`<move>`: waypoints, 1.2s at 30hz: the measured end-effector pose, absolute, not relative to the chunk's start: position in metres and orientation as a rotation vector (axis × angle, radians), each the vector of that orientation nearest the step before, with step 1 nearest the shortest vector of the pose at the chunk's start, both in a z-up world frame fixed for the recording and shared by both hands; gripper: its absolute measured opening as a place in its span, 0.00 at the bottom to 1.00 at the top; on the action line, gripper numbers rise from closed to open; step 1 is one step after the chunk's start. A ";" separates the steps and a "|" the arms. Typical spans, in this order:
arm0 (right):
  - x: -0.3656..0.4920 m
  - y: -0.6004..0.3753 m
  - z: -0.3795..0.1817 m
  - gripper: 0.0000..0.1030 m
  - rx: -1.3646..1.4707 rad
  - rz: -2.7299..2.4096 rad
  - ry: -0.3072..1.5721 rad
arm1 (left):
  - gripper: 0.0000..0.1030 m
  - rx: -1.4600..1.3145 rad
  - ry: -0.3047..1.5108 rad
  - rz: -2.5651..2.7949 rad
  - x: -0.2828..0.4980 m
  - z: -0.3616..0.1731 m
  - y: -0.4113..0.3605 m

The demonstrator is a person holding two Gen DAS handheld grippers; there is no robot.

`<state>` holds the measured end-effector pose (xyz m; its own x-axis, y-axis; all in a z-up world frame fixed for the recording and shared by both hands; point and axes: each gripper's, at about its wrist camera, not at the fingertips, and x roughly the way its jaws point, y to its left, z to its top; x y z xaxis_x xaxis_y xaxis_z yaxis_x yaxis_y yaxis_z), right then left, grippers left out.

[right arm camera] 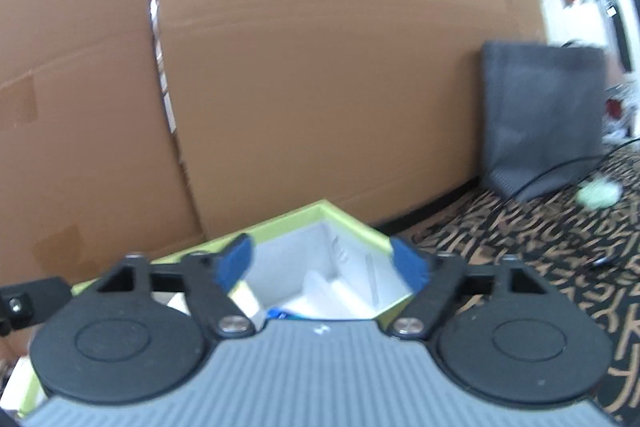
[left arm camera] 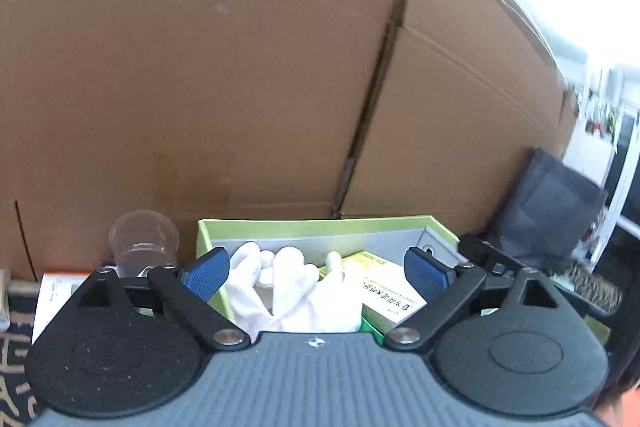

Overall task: Organize objects
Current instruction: 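Carry tape roll and clear tube into the lime-green box and open both tools, then grasp the steel wool with the left tool while the right tool grasps the silver box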

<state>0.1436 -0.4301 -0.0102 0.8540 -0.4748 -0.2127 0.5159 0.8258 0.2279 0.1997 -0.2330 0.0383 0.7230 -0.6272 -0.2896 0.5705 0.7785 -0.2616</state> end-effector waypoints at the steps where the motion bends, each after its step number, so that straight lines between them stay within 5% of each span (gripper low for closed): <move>1: 0.141 -0.429 -0.009 0.94 0.287 -0.538 0.129 | 0.94 -0.169 0.385 -0.652 0.201 0.038 -0.231; 24: 0.142 -0.387 -0.002 1.00 0.216 -0.423 0.133 | 0.94 -0.109 0.442 -0.503 0.197 0.047 -0.203; 36: 0.145 -0.327 0.002 1.00 0.100 -0.178 0.129 | 0.94 -0.114 0.467 -0.322 0.193 0.037 -0.129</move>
<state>0.1450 -0.3266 0.0018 0.9760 -0.1696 -0.1365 0.1824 0.9793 0.0875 0.1931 -0.1294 0.0372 0.8435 -0.3305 -0.4234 0.2785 0.9432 -0.1813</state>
